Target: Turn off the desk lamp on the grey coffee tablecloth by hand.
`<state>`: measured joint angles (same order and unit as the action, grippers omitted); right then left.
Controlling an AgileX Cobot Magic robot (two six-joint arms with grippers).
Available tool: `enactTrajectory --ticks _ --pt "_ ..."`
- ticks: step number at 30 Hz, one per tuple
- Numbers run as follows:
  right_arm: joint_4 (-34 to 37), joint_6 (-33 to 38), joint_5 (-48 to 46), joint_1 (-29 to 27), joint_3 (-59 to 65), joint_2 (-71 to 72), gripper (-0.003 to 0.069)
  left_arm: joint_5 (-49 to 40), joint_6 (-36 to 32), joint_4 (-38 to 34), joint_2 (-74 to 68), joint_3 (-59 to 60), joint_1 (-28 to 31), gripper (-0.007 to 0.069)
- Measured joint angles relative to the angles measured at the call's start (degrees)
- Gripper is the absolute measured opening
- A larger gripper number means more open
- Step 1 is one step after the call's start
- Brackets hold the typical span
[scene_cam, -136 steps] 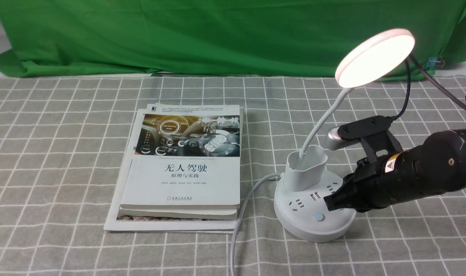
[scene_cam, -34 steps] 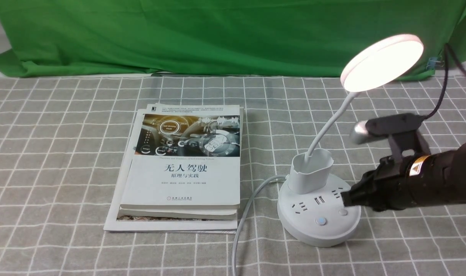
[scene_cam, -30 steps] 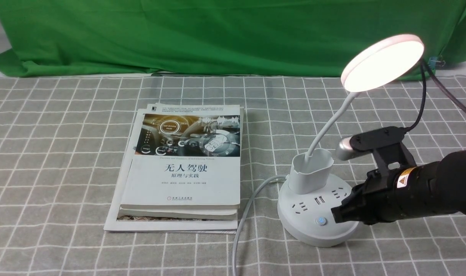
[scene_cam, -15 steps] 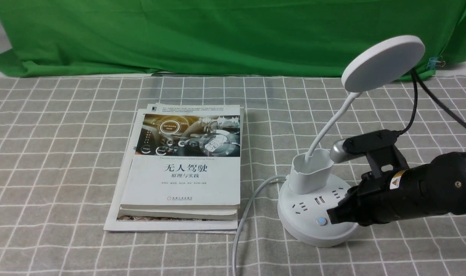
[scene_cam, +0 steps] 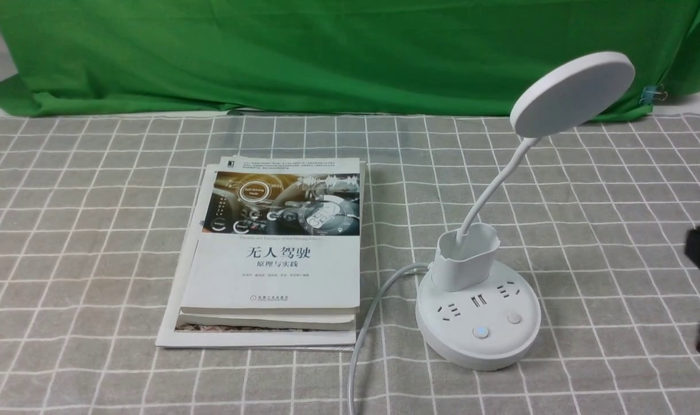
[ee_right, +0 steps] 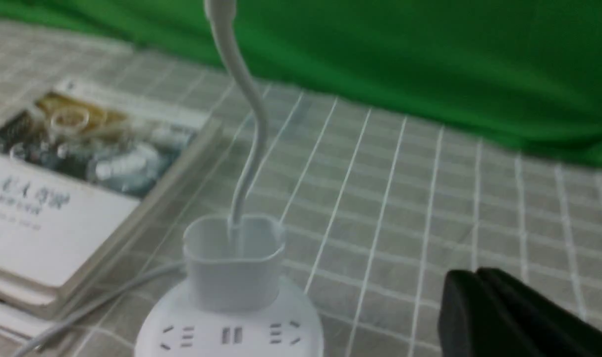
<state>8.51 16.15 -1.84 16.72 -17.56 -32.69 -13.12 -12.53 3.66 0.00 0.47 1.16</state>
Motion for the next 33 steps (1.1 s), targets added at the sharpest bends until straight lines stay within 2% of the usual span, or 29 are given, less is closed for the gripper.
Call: enactTrajectory --ticks 4,7,12,19,33 --pt "-0.26 3.21 7.9 0.0 10.55 12.6 0.0035 0.0 0.0 0.0 0.0 0.0 0.0 0.0019" --pt "-0.26 3.69 10.5 0.0 11.31 16.06 0.0035 0.0 0.0 0.0 0.0 0.0 0.0 0.0019" --pt "-0.26 3.18 12.28 0.0 11.31 16.37 0.0035 0.0 0.0 0.0 0.0 0.0 0.0 0.0019" --pt "-0.26 -4.73 10.81 0.0 11.31 16.37 0.0036 0.0 0.0 0.0 0.0 0.0 0.0 0.0019" --pt "-0.31 -6.1 13.23 -0.11 15.37 16.37 0.0038 0.0 -0.01 0.0 0.0 0.0 0.0 0.0019"
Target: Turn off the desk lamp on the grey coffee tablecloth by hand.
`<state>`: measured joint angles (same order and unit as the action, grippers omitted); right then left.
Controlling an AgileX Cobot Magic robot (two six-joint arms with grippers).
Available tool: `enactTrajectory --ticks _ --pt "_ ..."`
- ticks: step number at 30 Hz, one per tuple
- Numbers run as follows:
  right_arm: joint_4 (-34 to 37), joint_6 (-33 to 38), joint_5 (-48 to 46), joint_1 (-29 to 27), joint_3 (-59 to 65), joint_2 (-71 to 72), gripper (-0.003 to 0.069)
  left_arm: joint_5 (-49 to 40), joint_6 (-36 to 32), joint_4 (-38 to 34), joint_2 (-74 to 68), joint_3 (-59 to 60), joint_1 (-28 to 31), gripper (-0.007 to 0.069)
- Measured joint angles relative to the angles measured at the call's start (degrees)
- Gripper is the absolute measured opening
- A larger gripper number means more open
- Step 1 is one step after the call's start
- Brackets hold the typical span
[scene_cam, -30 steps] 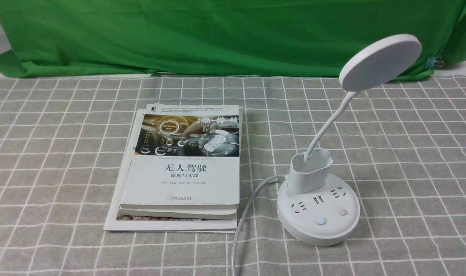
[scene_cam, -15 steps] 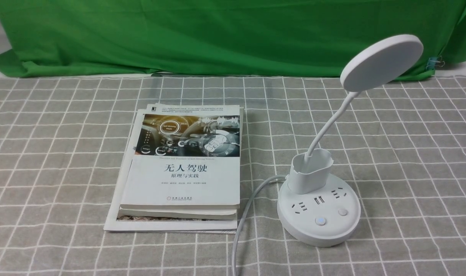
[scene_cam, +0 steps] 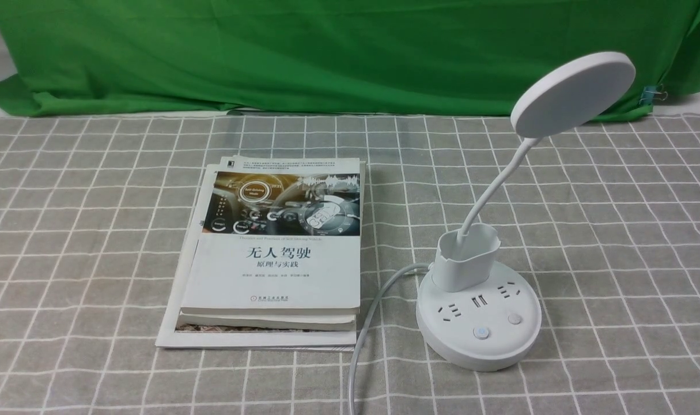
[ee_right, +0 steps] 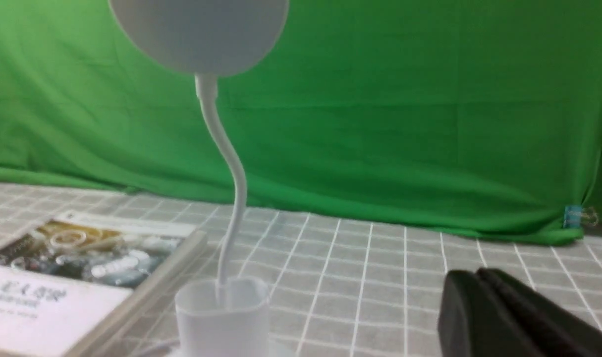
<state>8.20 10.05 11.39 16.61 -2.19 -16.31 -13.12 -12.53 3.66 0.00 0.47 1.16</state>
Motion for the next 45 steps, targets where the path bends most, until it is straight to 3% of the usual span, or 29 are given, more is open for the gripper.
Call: enactTrajectory --ticks 3,11,20,29,45 --pt "0.0 -0.06 -1.35 -1.69 2.43 0.82 0.0038 0.06 0.0 0.0 0.0 0.0 0.0 0.0019" --pt "-0.17 -0.06 -18.41 -8.81 2.61 12.48 0.0041 0.01 0.0 0.01 0.05 0.0 0.0 0.0019" --pt "-0.88 -0.06 -17.92 -15.64 2.61 16.23 0.0043 0.04 0.0 0.01 0.11 0.0 0.0 0.0019" --pt "-0.99 -0.06 -24.3 -15.86 2.61 16.23 0.0043 0.04 0.0 0.01 0.11 0.0 0.0 0.0019" --pt "-0.99 -0.06 -24.73 -15.86 2.61 16.23 0.0043 0.04 0.0 0.01 0.11 0.0 0.0 0.0019"
